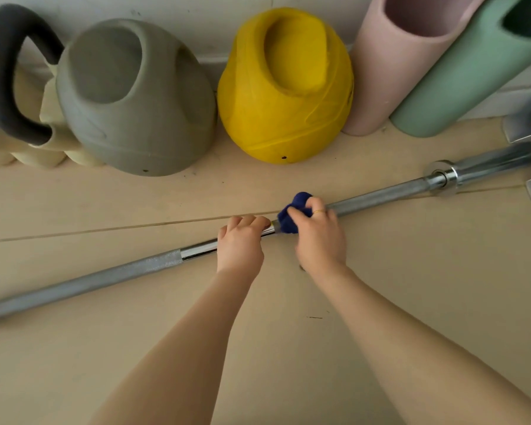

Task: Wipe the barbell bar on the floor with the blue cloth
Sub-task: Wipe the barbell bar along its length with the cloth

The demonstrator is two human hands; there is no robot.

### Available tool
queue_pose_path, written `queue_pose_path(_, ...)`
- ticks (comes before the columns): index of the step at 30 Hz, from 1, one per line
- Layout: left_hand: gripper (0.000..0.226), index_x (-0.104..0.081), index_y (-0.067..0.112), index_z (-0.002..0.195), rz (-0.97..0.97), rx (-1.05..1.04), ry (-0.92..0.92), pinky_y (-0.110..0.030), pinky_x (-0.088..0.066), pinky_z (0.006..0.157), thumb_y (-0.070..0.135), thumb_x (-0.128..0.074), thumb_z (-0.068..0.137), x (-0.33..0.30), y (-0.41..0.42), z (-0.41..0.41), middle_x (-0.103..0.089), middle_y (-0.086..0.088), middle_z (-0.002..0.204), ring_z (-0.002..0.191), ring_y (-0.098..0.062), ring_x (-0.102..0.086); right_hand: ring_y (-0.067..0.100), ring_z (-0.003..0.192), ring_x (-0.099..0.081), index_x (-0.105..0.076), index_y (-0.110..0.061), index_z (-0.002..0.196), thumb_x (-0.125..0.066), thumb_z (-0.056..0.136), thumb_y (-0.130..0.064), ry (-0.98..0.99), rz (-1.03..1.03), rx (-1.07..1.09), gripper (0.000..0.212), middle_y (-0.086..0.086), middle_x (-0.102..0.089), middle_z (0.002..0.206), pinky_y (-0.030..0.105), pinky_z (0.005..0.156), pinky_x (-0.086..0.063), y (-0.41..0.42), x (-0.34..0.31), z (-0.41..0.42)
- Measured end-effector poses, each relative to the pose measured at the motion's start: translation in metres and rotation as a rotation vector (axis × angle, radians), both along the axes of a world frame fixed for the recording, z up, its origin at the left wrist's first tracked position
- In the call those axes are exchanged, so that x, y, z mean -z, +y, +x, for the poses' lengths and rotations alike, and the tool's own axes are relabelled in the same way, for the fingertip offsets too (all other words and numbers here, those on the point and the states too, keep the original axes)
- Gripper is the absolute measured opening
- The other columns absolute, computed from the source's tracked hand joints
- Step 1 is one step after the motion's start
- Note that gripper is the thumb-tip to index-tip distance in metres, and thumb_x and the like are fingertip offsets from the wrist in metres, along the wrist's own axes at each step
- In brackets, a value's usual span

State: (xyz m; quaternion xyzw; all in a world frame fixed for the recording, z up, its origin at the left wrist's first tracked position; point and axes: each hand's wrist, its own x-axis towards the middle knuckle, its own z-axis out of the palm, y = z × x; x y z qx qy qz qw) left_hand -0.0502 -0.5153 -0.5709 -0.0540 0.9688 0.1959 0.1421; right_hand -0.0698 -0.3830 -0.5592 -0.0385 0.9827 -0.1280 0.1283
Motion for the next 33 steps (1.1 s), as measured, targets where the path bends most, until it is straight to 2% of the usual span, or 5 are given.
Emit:
queue_pose_path(4, 0.048, -0.054, 0.024, 0.121, -0.003, -0.016, -0.003, -0.028, -0.030, 0.088, -0.005, -0.047, 0.084, -0.001, 0.005, 0.008, -0.057, 0.005, 0.119, 0.113, -0.023, -0.043, 0.029, 0.106, -0.047, -0.052, -0.027, 0.125, -0.046, 0.087, -0.016, -0.051, 0.015, -0.101, 0.040, 0.005, -0.046, 0.122, 0.030, 0.071, -0.037, 0.029, -0.004, -0.012)
queue_pose_path(9, 0.045, -0.057, 0.019, 0.116, 0.032, -0.042, 0.000, -0.025, -0.027, 0.082, -0.009, -0.049, 0.081, -0.001, 0.010, 0.017, -0.057, 0.001, 0.113, 0.108, -0.025, -0.044, 0.031, 0.101, -0.048, -0.060, -0.023, 0.111, -0.050, 0.082, -0.005, -0.016, 0.097, 0.176, 0.035, 0.008, -0.045, 0.117, 0.034, 0.062, -0.048, 0.051, -0.008, -0.016)
queue_pose_path(16, 0.041, -0.051, 0.022, 0.126, 0.006, -0.005, -0.088, -0.031, -0.032, 0.095, 0.039, -0.056, 0.089, -0.016, 0.025, 0.026, -0.054, 0.002, 0.118, 0.116, -0.022, -0.043, 0.032, 0.101, -0.049, -0.051, -0.026, 0.126, -0.051, 0.084, -0.008, 0.005, 0.116, -0.274, 0.046, 0.010, -0.045, 0.124, 0.032, 0.068, -0.038, 0.047, -0.009, 0.028)
queue_pose_path(21, 0.032, -0.059, 0.026, 0.121, -0.059, 0.079, -0.169, -0.030, -0.032, 0.091, 0.034, -0.053, 0.092, -0.020, 0.030, 0.032, -0.053, -0.002, 0.116, 0.112, -0.024, -0.042, 0.033, 0.098, -0.049, -0.062, -0.020, 0.107, -0.054, 0.081, -0.012, 0.000, 0.171, 0.020, 0.028, 0.010, -0.049, 0.115, 0.034, 0.069, -0.038, 0.071, -0.010, 0.018)
queue_pose_path(33, 0.028, -0.054, 0.019, 0.118, -0.085, 0.076, -0.121, -0.029, -0.033, 0.093, 0.030, -0.052, 0.093, -0.016, 0.043, 0.047, -0.054, 0.002, 0.121, 0.119, -0.021, -0.040, 0.029, 0.069, -0.057, -0.064, -0.024, 0.105, -0.076, 0.061, -0.031, 0.036, 0.131, -0.418, 0.046, 0.009, -0.058, 0.093, 0.033, 0.051, -0.045, 0.061, -0.009, 0.061)
